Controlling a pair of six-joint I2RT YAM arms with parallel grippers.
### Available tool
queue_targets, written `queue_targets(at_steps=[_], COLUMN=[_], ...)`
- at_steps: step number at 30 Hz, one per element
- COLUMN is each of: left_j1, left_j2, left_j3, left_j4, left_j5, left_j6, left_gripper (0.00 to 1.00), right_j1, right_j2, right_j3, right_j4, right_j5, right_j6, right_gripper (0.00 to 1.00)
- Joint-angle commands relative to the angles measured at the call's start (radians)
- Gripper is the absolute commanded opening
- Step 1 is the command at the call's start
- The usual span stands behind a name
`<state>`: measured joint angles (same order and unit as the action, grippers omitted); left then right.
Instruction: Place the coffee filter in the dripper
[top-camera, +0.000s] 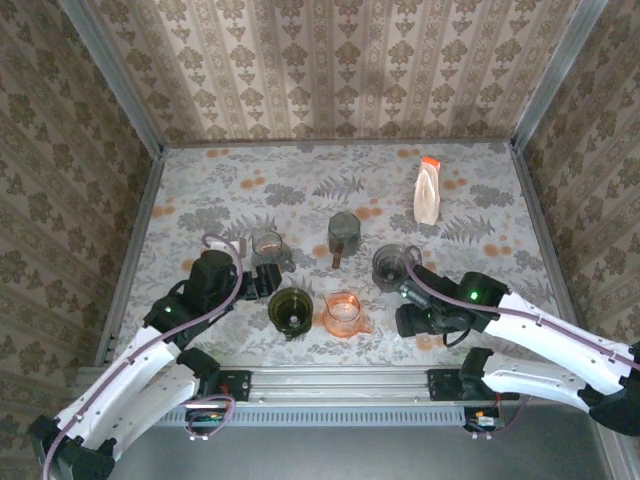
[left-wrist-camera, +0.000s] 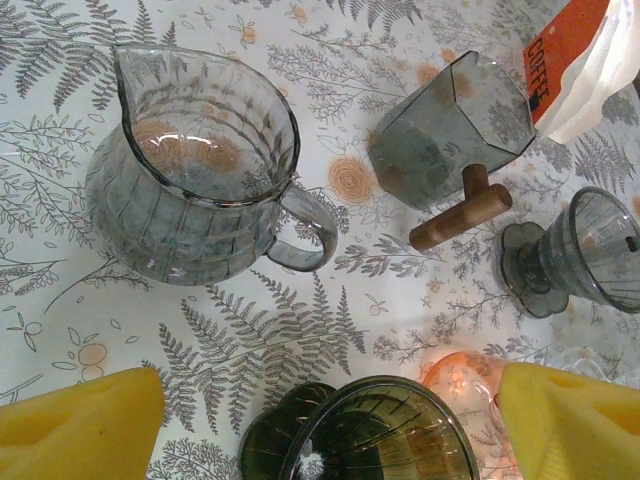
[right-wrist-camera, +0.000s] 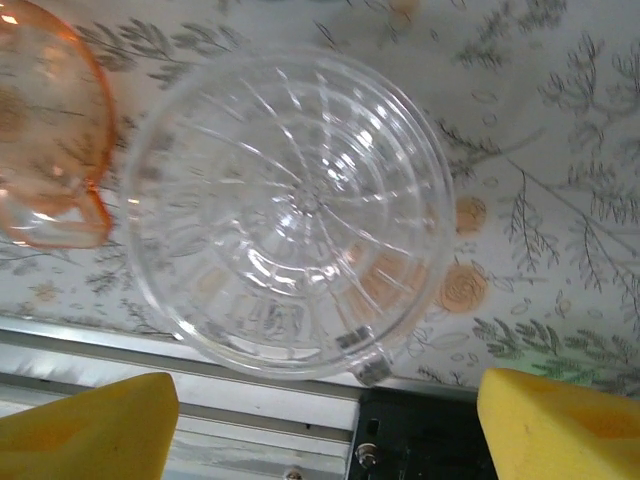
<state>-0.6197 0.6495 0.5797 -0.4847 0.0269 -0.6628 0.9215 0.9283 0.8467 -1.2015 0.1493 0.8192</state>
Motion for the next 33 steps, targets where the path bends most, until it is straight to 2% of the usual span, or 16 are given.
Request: queue_targets(at_steps=[1,5,16,25,29,33], left_j1=[0.011,0.021,0.041,0.055,0.06,0.063], left_j2=[-0.013,-0.013,-0.014,-0.005,-0.001,-0.001], left_j3=[-0.017,-0.021,-0.034,-0.043,-0.042,-0.045], left_j4=[0.014,0.015,0.018,0.044,0.047,0.047], left_j5=[0.015,0.022,0.042,0.065,0.073,0.073], left_j6=[-0.014,-0.014,-0.018,-0.034,-0.038,-0.036], left_gripper=[0.89,0.89,0.89,0.89,0.89,0.89], right_j1=[0.017,0.028,0.058,0.076,0.076,0.086], right_j2=[-0.022,-0.031,-0.017,-0.051,-0.035,-0.032], right_j3=[-0.065,-0.121,-0.198,-0.116,-0.096,-0.123], right_j4=[-0.048,0.004,0.179,0.13,0.082,0.072], right_j5=[-0.014,-0.019,-0.078,-0.003,0.016,0.009], right_j6=[0.086,0.103,0.063,0.05,0.095,0.145], right_gripper=[0.77,0.75,0.59,0.69,0.75,0.74])
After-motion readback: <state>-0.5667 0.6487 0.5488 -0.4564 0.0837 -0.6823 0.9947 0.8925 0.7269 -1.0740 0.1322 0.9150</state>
